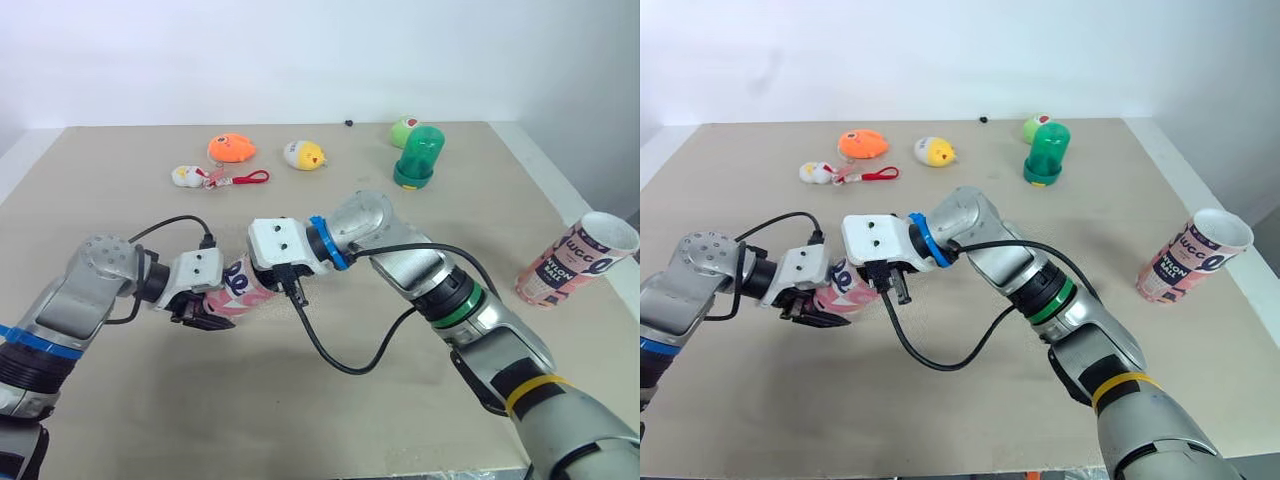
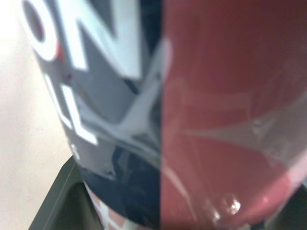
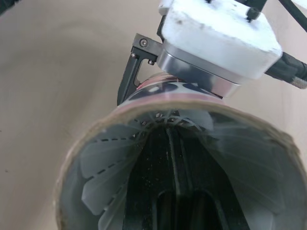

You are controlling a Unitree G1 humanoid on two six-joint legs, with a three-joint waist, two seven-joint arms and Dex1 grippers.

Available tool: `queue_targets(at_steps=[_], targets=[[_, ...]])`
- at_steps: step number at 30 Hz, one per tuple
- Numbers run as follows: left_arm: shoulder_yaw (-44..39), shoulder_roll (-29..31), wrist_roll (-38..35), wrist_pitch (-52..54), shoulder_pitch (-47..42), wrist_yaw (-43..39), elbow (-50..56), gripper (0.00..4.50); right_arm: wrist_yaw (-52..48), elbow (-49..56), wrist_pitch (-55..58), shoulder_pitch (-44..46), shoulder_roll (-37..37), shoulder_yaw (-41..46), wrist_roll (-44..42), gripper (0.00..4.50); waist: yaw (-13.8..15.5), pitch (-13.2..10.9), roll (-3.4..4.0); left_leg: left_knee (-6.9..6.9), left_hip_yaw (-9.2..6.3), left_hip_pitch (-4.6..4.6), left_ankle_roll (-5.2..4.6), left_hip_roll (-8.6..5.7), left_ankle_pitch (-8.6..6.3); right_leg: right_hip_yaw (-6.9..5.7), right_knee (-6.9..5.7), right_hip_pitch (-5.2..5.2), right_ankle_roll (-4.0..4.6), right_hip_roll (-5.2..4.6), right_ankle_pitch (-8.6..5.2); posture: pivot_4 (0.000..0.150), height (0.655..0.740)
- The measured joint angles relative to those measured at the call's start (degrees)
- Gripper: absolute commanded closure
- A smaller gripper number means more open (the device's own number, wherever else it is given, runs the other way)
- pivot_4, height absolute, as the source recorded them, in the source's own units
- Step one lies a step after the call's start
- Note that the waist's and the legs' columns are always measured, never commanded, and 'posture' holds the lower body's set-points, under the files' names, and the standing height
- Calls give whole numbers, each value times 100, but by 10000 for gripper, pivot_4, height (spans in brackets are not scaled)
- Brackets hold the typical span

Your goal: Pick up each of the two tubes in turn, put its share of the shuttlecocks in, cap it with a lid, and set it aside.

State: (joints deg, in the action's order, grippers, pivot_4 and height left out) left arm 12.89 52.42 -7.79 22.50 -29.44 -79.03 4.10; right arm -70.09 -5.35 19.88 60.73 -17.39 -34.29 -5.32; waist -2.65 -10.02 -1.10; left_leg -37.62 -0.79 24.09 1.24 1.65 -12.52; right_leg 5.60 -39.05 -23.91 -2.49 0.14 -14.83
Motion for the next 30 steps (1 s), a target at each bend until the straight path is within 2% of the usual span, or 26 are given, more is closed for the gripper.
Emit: queue_targets(at_steps=[4, 14, 20, 23, 26, 30], targets=[[-27, 0, -8, 7, 54, 31, 80, 15059, -173, 112, 228, -2, -29, 184, -146, 44647, 1, 0, 0, 0, -7, 2, 3, 1, 2, -5, -2, 0, 3, 1, 0, 1500, 7400], [-38, -8, -81, 34, 94, 125, 105, 15059, -497, 896, 943, -7, -961, 1263, -962, 44647, 6, -1, -1, 0, -11, 7, 3, -5, 2, -12, -1, -1, 19, -6, 7, 1500, 7400], [-32, -77, -87, 30, 71, 119, 95, 15059, -456, 896, 951, -87, -915, 1120, -882, 44647, 1, -1, 0, 0, -14, 8, 3, 1, 2, -13, -1, -3, 2, 2, -5, 1500, 7400], [-28, -92, -93, 29, 52, 99, 62, 15059, -452, 818, 766, -39, -903, 718, -493, 44647, -2, -1, 0, 0, -9, 9, 3, -1, 2, -9, -1, -4, 2, 0, -5, 1500, 7400], [19, -164, -91, 14, -45, 96, -36, 15059, -430, 431, 436, 103, -557, 145, 32, 44647, -9, -1, 0, 0, -11, 9, 3, 2, 2, -11, -2, -9, 2, 6, -5, 1500, 7400], [48, -203, -87, -16, -77, 82, -91, 15059, -385, -179, 69, 322, -83, -153, 392, 44647, -5, -1, -1, 0, -14, 10, 4, 4, 3, -12, -4, -8, 9, 7, -1, 1500, 7400]])
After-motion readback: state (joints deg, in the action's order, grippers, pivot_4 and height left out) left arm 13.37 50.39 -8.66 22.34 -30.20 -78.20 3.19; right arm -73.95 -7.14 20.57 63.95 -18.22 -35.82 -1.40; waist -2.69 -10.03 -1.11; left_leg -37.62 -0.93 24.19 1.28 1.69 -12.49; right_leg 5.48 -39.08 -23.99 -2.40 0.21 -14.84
